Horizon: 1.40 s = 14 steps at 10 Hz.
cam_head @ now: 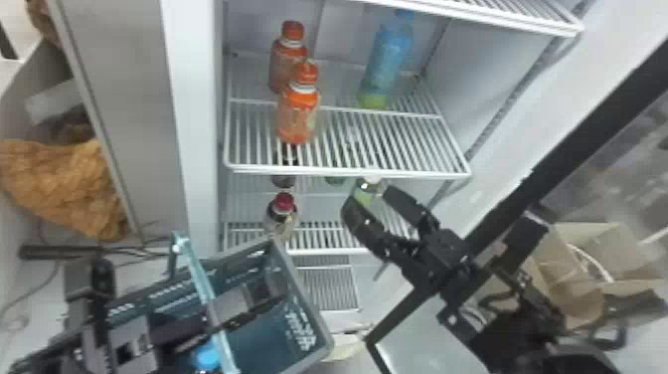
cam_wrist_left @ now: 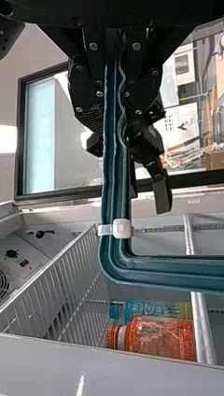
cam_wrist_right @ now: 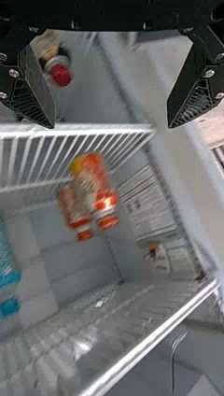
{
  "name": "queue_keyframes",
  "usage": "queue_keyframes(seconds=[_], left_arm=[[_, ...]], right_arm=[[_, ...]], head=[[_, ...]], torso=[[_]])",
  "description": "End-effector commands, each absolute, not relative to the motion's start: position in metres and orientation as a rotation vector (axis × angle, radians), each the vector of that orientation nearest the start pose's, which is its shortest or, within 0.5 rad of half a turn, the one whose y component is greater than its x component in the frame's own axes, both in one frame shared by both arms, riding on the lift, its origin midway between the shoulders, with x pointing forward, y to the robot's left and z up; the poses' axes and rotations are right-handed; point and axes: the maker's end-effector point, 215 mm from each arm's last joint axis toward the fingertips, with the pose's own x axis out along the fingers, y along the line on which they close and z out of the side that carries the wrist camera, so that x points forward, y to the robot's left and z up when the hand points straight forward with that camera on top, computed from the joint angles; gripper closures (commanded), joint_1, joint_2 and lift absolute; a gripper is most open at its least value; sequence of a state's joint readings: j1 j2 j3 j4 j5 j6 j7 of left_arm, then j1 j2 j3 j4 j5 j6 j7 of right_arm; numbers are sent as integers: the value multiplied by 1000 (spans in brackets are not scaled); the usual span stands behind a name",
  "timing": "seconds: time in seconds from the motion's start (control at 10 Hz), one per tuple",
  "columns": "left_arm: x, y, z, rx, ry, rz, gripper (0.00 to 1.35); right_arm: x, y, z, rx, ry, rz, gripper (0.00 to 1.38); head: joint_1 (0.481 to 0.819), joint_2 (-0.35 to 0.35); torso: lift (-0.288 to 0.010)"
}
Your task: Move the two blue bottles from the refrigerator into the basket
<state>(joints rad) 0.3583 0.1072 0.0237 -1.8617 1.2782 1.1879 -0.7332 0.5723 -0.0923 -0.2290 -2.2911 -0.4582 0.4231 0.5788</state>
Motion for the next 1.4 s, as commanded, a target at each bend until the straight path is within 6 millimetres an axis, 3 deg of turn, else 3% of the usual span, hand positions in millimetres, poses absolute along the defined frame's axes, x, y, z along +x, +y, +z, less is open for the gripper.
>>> queue_keyframes(seconds=[0.0, 0.2, 0.6, 1.3], left_arm=[[276, -7, -315, -1464, 699, -1242, 1202], [276, -7, -314, -1465, 698, -1243, 1202], [276, -7, -314, -1465, 698, -1243, 1202], [277, -8, -314, -1466, 702, -1244, 1202]], right_arm=[[410, -218, -285, 271, 94, 477, 159], [429, -248, -272, 227, 51, 414, 159], [468, -279, -265, 196, -11, 335, 160], [547, -289, -259, 195, -70, 284, 160]], head=[[695, -320], [695, -350], [695, -350], [695, -350]], torso=[[-10], [-10], [-10], [-10]])
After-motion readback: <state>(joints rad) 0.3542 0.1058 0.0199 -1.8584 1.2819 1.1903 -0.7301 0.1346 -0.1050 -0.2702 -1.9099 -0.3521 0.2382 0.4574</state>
